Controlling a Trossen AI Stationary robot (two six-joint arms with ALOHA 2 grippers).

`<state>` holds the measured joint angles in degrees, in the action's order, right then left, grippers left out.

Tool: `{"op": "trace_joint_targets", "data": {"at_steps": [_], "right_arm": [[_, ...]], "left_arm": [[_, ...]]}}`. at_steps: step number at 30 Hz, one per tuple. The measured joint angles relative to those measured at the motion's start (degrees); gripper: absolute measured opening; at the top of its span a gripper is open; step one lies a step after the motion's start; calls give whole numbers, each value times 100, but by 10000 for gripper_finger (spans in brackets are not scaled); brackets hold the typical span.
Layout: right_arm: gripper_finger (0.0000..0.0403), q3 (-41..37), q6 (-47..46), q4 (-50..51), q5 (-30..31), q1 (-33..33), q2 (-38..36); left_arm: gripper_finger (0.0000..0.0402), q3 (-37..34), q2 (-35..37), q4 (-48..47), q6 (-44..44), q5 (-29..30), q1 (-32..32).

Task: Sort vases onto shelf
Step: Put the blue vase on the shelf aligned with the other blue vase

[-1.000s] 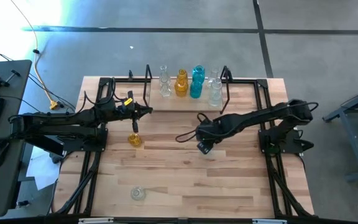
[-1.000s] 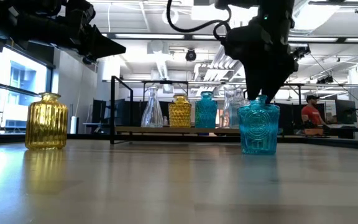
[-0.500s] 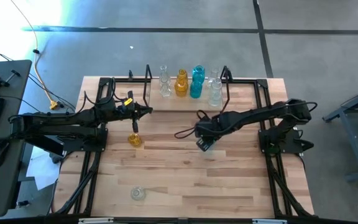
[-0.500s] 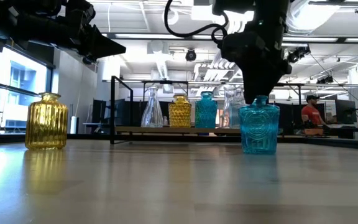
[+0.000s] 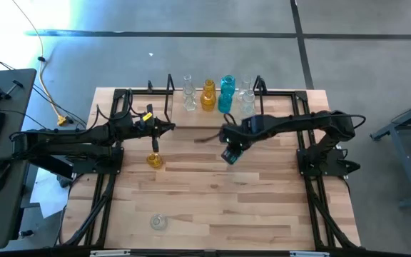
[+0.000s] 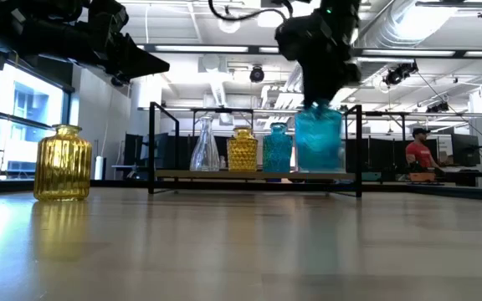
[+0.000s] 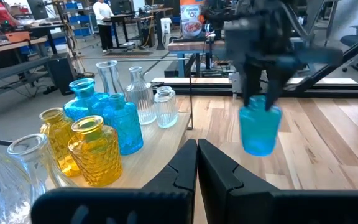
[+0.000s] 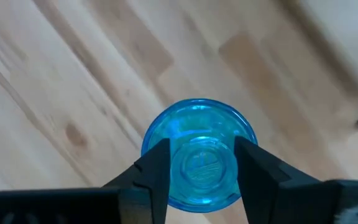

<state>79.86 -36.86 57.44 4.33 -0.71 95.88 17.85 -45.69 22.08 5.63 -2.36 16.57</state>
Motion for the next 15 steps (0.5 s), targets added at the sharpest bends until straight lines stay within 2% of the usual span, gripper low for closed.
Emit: {"op": "trace_joint_targets", "data": {"at_steps": [6, 15], "right_arm": [[127, 743, 907, 121, 323, -512, 76], [126, 1368, 2239, 151, 415, -1521, 803]], "left_arm": [[5, 0, 0, 1, 0, -1, 0], [5, 0, 0, 3, -2, -1, 1]]}}
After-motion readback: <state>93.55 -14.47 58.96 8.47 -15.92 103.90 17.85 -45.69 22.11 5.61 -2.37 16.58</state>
